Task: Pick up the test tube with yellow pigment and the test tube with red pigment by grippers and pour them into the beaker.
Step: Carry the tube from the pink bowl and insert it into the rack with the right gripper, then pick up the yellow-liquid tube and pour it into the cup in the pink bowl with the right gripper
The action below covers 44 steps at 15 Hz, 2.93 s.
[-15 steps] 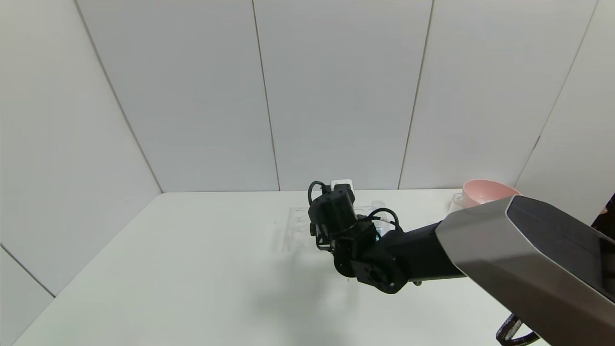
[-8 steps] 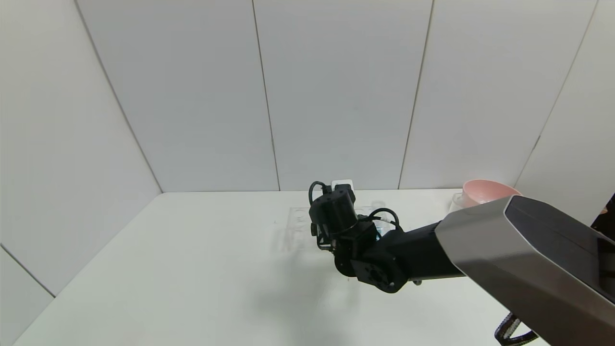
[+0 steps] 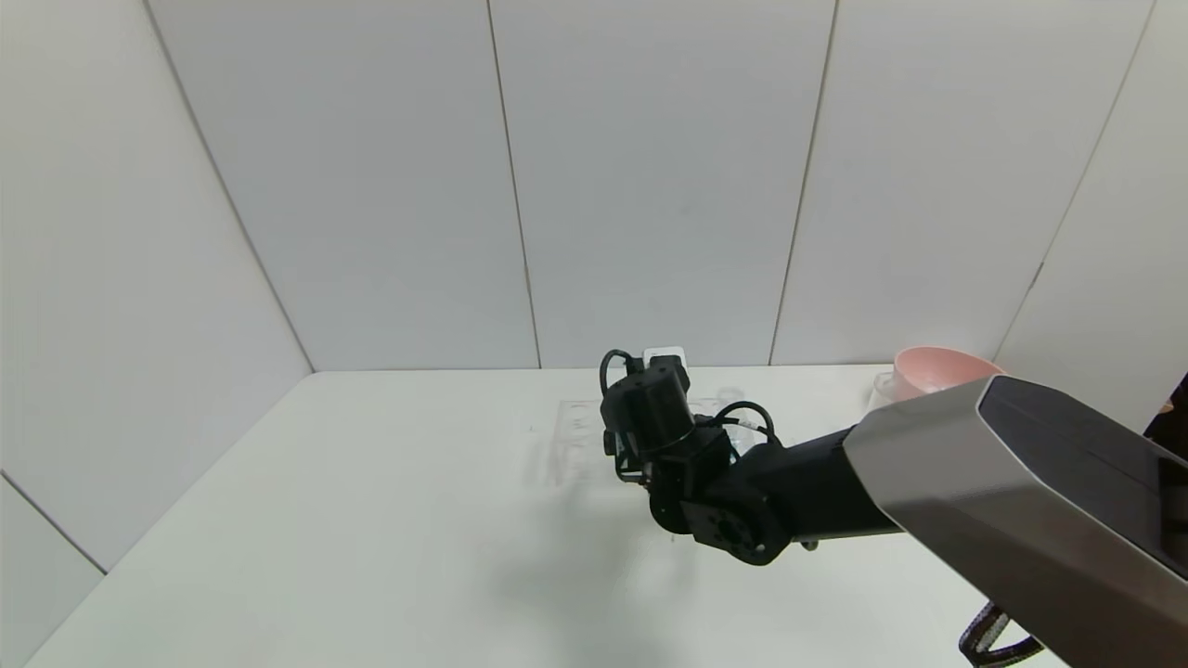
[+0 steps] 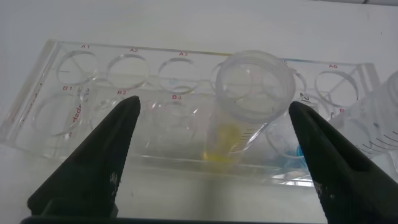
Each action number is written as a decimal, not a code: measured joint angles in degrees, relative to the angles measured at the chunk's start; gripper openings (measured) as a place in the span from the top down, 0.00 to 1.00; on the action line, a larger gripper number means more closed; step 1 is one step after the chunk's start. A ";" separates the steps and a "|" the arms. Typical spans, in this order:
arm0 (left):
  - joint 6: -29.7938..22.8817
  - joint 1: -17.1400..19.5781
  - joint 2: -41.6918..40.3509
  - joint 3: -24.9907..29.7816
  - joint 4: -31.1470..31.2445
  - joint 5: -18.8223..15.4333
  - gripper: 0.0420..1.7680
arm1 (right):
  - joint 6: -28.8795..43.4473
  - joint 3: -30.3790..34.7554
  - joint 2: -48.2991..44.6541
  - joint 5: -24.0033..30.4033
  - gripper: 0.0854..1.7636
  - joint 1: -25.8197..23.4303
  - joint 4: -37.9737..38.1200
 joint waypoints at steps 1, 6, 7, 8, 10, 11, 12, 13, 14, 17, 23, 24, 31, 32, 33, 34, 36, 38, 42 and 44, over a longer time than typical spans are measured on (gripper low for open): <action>-0.02 0.00 0.00 0.00 0.00 0.00 0.03 | 0.02 0.00 -0.06 0.00 0.03 0.00 -0.11; -0.02 0.00 0.00 0.00 0.00 -0.02 0.03 | 0.02 -0.02 -0.17 -0.98 0.03 0.00 0.35; -0.02 0.00 0.00 0.00 -0.02 0.00 0.03 | 0.02 -0.02 -0.16 -1.12 0.03 0.00 0.60; -0.02 0.00 0.00 0.00 0.00 0.00 0.03 | 0.02 -0.02 -0.16 -1.15 0.03 -0.05 1.10; -0.02 0.00 0.00 0.00 0.00 0.00 0.03 | 0.09 0.05 -0.20 -1.17 0.03 -0.09 1.34; -0.02 0.00 0.00 0.00 0.00 0.00 0.03 | 0.17 0.06 -0.24 -1.17 0.16 -0.09 1.12; -0.02 0.00 0.00 0.00 0.00 -0.02 0.03 | 0.17 0.06 -0.28 -1.19 0.25 -0.09 0.85; -0.02 0.00 0.00 0.00 0.00 0.00 0.03 | 0.24 0.02 -0.30 -1.23 0.33 -0.09 0.63; -0.02 0.00 0.00 0.00 0.00 0.00 0.03 | 0.26 -0.13 -0.33 -1.23 0.42 -0.09 0.71; -0.02 0.00 0.00 0.00 0.00 0.00 0.03 | 0.24 -0.13 -0.33 -1.37 0.61 -0.33 0.77; -0.02 0.00 0.00 0.00 -0.02 0.00 0.03 | 0.33 0.13 -0.38 -1.89 0.76 -0.74 0.72; -0.02 0.00 0.00 0.00 0.00 0.00 0.03 | 0.30 0.16 -0.38 -2.18 0.76 -0.77 0.72; 0.00 0.00 0.00 0.00 0.00 0.00 0.03 | -2.07 0.85 -4.46 -1.96 0.76 -0.77 1.40; -0.02 0.00 0.00 0.00 0.00 0.00 0.03 | -2.93 1.12 -5.66 -1.87 0.76 -0.72 1.38; 0.00 0.00 0.00 0.00 -0.02 0.00 0.03 | -3.72 1.33 -6.80 -1.89 0.76 -0.71 1.48; -0.02 0.00 0.00 0.00 0.00 0.00 0.03 | -4.33 1.49 -7.89 -1.89 0.76 -0.68 1.49; -0.02 0.00 0.00 0.00 0.00 0.00 0.03 | -4.97 1.73 -9.90 -1.89 0.76 -0.40 1.71; -0.02 0.00 0.00 0.00 0.00 0.00 0.03 | -5.08 2.32 -11.41 -1.85 0.76 0.04 2.19; 0.00 0.00 0.00 0.00 0.00 0.00 0.03 | -5.08 4.33 -13.29 -1.63 0.76 0.28 2.17; -0.02 0.00 0.00 0.00 0.00 0.00 0.03 | -5.11 7.13 -14.80 1.51 0.76 0.26 2.16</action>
